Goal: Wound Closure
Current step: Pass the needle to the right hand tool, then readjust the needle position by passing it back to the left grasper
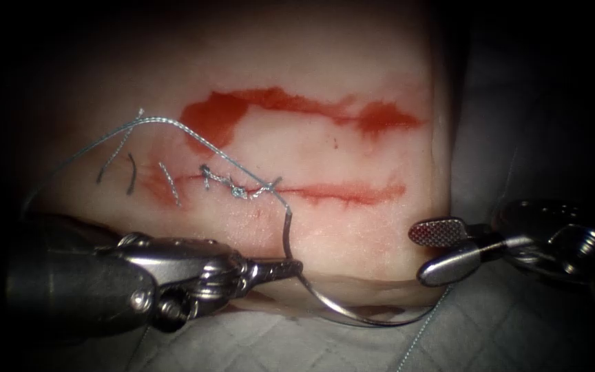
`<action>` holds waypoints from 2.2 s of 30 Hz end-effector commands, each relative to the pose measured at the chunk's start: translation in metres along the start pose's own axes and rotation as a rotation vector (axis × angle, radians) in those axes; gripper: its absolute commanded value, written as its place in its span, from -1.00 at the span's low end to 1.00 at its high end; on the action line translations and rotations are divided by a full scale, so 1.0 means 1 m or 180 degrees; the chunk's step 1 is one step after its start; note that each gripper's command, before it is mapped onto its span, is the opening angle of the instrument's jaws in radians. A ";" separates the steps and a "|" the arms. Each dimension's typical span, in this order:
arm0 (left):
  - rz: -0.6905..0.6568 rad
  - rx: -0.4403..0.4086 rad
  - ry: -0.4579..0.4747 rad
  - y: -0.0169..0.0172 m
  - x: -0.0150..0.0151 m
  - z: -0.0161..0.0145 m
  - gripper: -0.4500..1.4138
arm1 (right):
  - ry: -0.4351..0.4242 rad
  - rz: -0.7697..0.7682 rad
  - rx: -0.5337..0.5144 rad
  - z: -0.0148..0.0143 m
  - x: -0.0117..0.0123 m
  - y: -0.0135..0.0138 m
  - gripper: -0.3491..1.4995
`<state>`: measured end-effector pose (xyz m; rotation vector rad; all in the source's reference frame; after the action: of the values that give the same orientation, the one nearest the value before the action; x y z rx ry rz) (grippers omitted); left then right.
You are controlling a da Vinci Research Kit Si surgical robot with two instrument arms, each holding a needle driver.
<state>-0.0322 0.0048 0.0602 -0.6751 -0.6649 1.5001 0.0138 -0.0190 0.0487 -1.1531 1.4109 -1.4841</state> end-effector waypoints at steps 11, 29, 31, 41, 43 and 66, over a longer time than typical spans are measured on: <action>0.0161 -0.0130 0.0042 0.0002 0.0001 0.0007 -1.00 | 0.0702 0.1012 -0.0488 -0.0004 -0.0065 -0.0026 0.42; 0.0150 -0.0299 0.0358 0.0008 0.0024 -0.0013 -0.98 | 0.1427 0.1263 -0.0691 0.0074 -0.0050 -0.0037 0.29; 0.0137 -0.0334 0.0388 0.0011 0.0024 -0.0016 -1.00 | 0.1446 0.1263 -0.0687 0.0078 -0.0049 -0.0038 0.18; 0.0151 -0.0338 0.0412 0.0013 0.0023 -0.0014 -0.71 | 0.1503 0.1198 -0.0550 0.0085 -0.0049 -0.0040 -1.00; 0.0148 -0.0359 0.0432 0.0013 0.0024 -0.0014 -0.53 | 0.1500 0.1203 -0.0553 0.0085 -0.0051 -0.0040 -1.00; -0.8463 -0.0794 -0.2284 -0.0042 0.0060 -0.0010 0.21 | -0.0738 -0.0864 0.0193 0.0012 -0.0082 -0.0012 -1.00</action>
<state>-0.0280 0.0110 0.0628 0.7651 -1.2587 -0.9807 0.0166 -0.0110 0.0484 -1.5054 1.0376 -1.5368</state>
